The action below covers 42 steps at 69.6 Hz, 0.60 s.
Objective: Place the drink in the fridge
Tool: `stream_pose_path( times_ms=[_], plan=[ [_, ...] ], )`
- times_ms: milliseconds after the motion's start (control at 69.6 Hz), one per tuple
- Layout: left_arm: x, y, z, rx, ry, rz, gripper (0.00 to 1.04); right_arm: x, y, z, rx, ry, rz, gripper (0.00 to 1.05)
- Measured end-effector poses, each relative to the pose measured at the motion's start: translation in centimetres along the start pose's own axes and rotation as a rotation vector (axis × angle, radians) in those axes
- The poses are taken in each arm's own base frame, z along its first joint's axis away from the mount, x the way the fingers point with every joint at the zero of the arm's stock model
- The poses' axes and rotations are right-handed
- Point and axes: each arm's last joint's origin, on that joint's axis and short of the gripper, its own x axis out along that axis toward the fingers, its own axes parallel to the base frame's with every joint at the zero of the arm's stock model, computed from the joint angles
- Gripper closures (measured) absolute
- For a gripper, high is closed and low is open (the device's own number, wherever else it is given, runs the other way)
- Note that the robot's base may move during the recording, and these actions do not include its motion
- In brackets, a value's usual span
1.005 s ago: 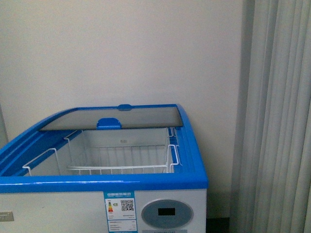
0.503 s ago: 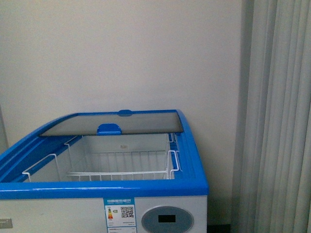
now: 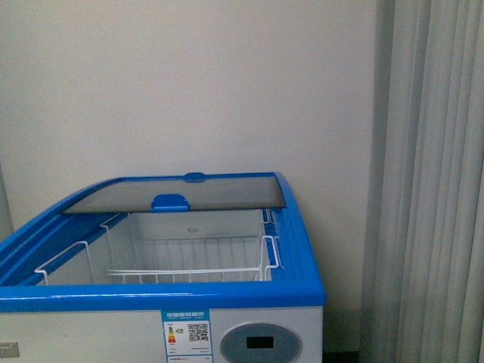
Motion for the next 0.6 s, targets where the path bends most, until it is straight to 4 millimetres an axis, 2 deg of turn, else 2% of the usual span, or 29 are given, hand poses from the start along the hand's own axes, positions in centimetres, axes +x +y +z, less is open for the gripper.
stream_pose_path(
  times_ms=[316, 603],
  plan=[
    [0.00, 0.00, 0.00, 0.001, 0.000, 0.000, 0.07, 0.00, 0.00, 0.00, 0.000, 0.000, 0.000, 0.07],
    [0.00, 0.00, 0.00, 0.000, 0.000, 0.000, 0.08, 0.00, 0.00, 0.00, 0.000, 0.000, 0.000, 0.08]
  ],
)
